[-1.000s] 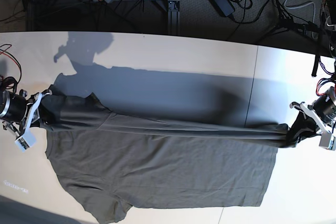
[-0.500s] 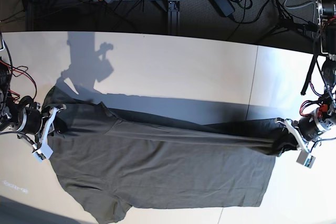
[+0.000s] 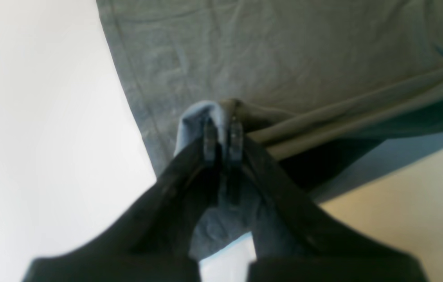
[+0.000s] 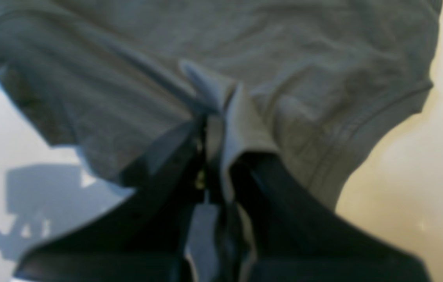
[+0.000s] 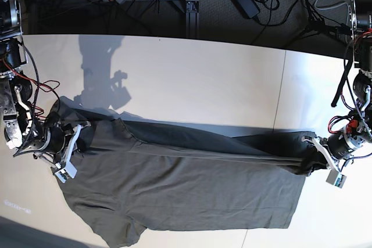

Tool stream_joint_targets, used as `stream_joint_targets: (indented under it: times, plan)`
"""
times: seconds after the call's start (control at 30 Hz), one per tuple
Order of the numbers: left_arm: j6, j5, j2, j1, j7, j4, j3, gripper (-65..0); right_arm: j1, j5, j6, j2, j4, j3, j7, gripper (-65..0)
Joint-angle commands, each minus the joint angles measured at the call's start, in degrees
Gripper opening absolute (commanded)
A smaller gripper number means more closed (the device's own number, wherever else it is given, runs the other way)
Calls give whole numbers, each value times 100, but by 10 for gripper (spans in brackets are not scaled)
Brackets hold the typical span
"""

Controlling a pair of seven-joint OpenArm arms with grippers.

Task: Fold the T-shirt properly
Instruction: 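Lower the held shoulders onto the shirt body, folding it in half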

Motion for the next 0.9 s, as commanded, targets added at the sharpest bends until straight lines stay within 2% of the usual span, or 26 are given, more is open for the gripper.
stream_joint_targets:
  times: [0.0, 0.1, 0.13, 0.17, 0.23, 0.27, 0.3, 0.6, 0.63, 0.67, 0.7, 0.77, 0.8, 0.87]
  plan:
    - [-12, -59, -96, -173, -177, 66, -46, -564, 162, -105, 411, 66, 7, 66, 164, -650]
    - [-12, -59, -48, -173, -219, 66, -46, -396, 162, -254, 409, -4, -131, 66, 455, -650]
    - [-12, -57, -28, -173, -216, 66, -46, -350, 162, -339, 409, -7, -155, 66, 614, -599]
    - [-12, -57, -11, -173, -216, 66, -46, -324, 164, -494, 409, -4, -162, 66, 780, -492]
    - [-12, -57, 33, -170, -216, 66, -46, -319, 166, -802, 402, -2, -160, 66, 1075, -314]
    - [-12, -57, 52, -173, -216, 66, -46, -319, 186, -918, 398, -4, -160, 66, 1172, -270]
    - [-12, -57, 68, -170, -214, 66, -46, -319, 221, -935, 382, -4, -160, 66, 1207, -260]
    - [-12, -358, 79, -168, -212, 70, -48, -323, 669, -409, 380, -2, -149, 96, 1167, -261]
    - [-12, -407, 79, -168, -210, 70, -48, -347, 673, -369, 380, -2, -149, 96, 1167, -266]
    - [-12, -413, 79, -170, -210, 70, -48, -399, 669, -369, 380, -9, -149, 96, 1169, -300]
    - [-12, -411, 79, -170, -210, 70, -48, -468, 656, -380, 380, -20, -151, 96, 1169, -372]
    - [-12, -398, 81, -173, -214, 70, -48, -622, 623, -398, 380, -28, -157, 96, 1174, -604]
    - [-12, -398, 85, -170, -214, 70, -48, -650, 621, -428, 380, -44, -181, 96, 1167, -650]
    - [-12, -343, 133, -170, -216, 70, -48, -650, 623, -555, 356, -98, -323, 96, 1180, -650]
